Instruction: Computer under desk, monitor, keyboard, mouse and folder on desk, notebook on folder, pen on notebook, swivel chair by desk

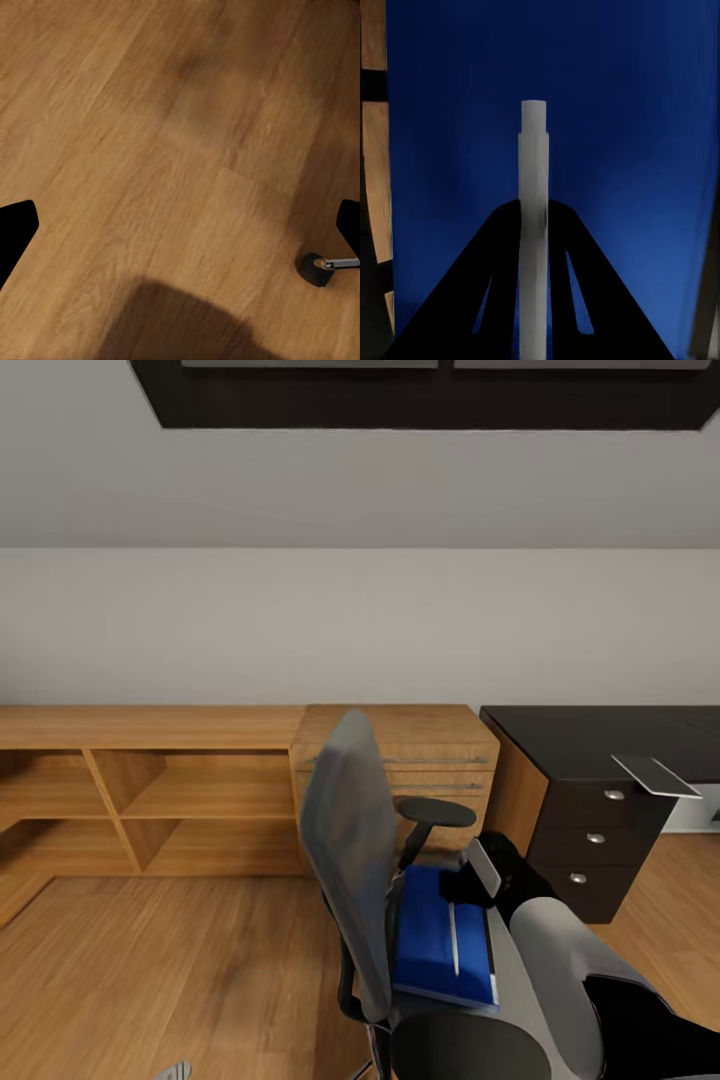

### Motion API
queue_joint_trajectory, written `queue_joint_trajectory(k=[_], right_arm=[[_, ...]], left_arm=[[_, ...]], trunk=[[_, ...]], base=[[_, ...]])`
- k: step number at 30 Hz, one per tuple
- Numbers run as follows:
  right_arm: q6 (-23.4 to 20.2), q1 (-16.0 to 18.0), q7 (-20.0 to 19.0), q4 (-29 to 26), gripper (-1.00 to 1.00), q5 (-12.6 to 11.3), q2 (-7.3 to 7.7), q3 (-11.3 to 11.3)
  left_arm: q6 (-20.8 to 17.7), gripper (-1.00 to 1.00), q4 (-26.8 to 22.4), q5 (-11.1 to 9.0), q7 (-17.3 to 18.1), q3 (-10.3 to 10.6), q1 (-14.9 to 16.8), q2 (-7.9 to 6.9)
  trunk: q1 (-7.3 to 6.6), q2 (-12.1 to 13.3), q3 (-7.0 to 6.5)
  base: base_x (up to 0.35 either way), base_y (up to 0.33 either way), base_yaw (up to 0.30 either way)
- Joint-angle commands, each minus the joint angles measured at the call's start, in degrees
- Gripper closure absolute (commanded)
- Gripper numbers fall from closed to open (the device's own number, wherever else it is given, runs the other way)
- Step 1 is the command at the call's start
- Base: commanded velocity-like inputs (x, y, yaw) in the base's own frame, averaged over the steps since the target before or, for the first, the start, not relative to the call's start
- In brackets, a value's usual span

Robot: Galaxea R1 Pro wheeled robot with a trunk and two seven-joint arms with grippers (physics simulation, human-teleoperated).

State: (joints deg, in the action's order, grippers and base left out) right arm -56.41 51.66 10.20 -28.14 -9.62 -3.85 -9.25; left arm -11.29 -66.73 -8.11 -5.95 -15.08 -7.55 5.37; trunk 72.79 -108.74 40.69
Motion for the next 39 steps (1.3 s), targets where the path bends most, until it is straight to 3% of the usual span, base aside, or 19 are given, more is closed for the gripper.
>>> queue_joint_trajectory(k=[1, 9, 19, 39], right_arm=[[-0.1, 0.0, 0.4, -0.1, 1.0, -0.7, -0.07, -0.3], [3.2, 0.0, 0.6, -0.1, 1.0, -0.8, -0.59, -0.3], [3.7, 0.0, 0.5, 0.1, 1.0, -0.8, -1.22, -0.4], [4.9, -0.1, 0.5, 0.2, 1.0, -0.8, -1.34, -0.4]], left_arm=[[-0.3, -1.0, -0.1, -0.6, -0.2, 0.0, 0.0, 0.02], [-0.2, -1.0, 0.8, -0.6, -0.2, 0.0, 0.0, 0.0], [-0.2, -1.0, 0.8, -0.7, -0.1, 0.0, 0.0, -0.06], [-0.1, -1.0, 1.5, -0.7, -0.1, -0.2, 0.0, -0.09]], trunk=[[-0.23, 0.4, -0.14], [-1.99, 3.6, -1.57], [-4.18, 7.6, -3.37], [-4.18, 7.6, -3.37]], base=[[0.0, 0.0, 0.0], [0.0, 0.0, 0.0], [0.0, 0.0, 0.0], [0.057, 0.0, 0.0]])
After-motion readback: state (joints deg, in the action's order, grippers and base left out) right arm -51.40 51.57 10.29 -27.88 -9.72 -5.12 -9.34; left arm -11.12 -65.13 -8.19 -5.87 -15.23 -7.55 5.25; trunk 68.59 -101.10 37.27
